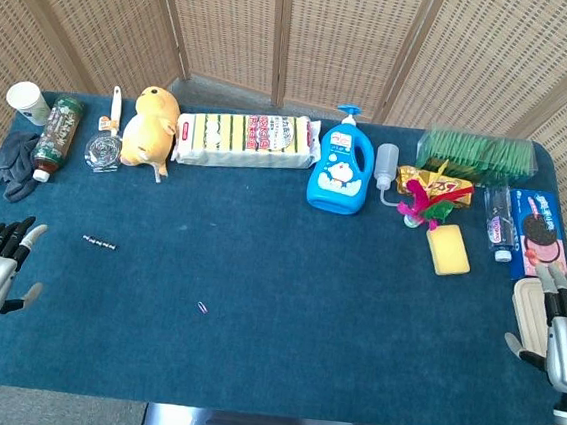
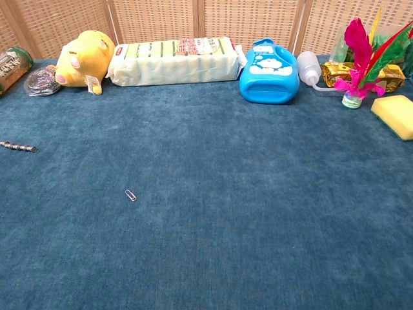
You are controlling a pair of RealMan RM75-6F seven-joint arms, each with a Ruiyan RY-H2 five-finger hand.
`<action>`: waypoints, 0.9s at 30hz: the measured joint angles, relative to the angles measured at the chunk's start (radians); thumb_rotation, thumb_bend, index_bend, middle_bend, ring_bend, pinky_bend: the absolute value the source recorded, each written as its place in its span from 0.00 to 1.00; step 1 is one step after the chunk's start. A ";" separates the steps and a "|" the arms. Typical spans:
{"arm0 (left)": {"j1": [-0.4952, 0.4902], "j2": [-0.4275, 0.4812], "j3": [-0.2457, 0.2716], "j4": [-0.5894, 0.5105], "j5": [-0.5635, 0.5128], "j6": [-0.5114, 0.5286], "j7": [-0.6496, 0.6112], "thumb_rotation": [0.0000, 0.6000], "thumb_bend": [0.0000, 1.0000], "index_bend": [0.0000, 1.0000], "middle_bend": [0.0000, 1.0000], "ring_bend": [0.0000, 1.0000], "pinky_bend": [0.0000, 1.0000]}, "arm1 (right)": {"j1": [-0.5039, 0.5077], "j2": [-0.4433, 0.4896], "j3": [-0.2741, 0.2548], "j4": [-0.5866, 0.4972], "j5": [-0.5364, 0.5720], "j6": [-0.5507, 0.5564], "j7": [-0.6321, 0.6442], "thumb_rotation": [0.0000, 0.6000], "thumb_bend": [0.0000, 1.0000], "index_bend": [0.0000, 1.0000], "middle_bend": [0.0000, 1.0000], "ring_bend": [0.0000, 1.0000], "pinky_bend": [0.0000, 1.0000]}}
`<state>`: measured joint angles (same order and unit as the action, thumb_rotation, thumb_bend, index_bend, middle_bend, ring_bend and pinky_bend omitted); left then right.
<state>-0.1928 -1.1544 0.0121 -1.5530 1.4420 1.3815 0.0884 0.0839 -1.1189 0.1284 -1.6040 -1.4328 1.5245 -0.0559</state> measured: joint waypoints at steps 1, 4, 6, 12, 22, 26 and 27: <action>0.000 -0.007 -0.001 0.016 0.010 0.007 -0.009 1.00 0.56 0.00 0.00 0.00 0.00 | 0.000 0.001 0.000 -0.001 0.002 0.000 0.000 1.00 0.00 0.00 0.00 0.00 0.00; 0.001 -0.037 -0.005 0.081 0.049 0.036 -0.049 1.00 0.56 0.00 0.00 0.00 0.00 | -0.002 0.007 0.002 -0.010 0.011 -0.007 0.003 1.00 0.00 0.00 0.00 0.00 0.00; 0.001 -0.060 -0.007 0.130 0.076 0.057 -0.079 1.00 0.56 0.00 0.00 0.00 0.00 | -0.002 0.013 0.003 -0.015 0.014 -0.011 0.004 1.00 0.00 0.00 0.00 0.00 0.00; -0.017 -0.115 -0.018 0.229 0.113 0.066 -0.141 1.00 0.56 0.02 0.00 0.00 0.00 | -0.003 0.017 0.003 -0.016 0.015 -0.014 0.013 1.00 0.00 0.00 0.00 0.00 0.00; -0.138 -0.167 -0.032 0.374 0.113 -0.142 -0.131 1.00 0.59 0.17 0.00 0.00 0.00 | 0.002 0.016 -0.001 -0.017 0.013 -0.029 0.015 1.00 0.00 0.00 0.00 0.00 0.00; -0.194 -0.190 -0.037 0.426 0.093 -0.243 -0.107 1.00 0.59 0.26 0.00 0.00 0.00 | 0.004 0.014 -0.002 -0.018 0.015 -0.036 0.011 1.00 0.00 0.00 0.00 0.00 0.00; -0.209 -0.200 -0.040 0.445 0.085 -0.266 -0.099 1.00 0.59 0.30 0.00 0.00 0.00 | 0.005 0.014 -0.002 -0.020 0.016 -0.037 0.010 1.00 0.00 0.00 0.00 0.00 0.00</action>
<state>-0.4021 -1.3543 -0.0281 -1.1076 1.5274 1.1158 -0.0110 0.0891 -1.1050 0.1265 -1.6235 -1.4166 1.4870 -0.0454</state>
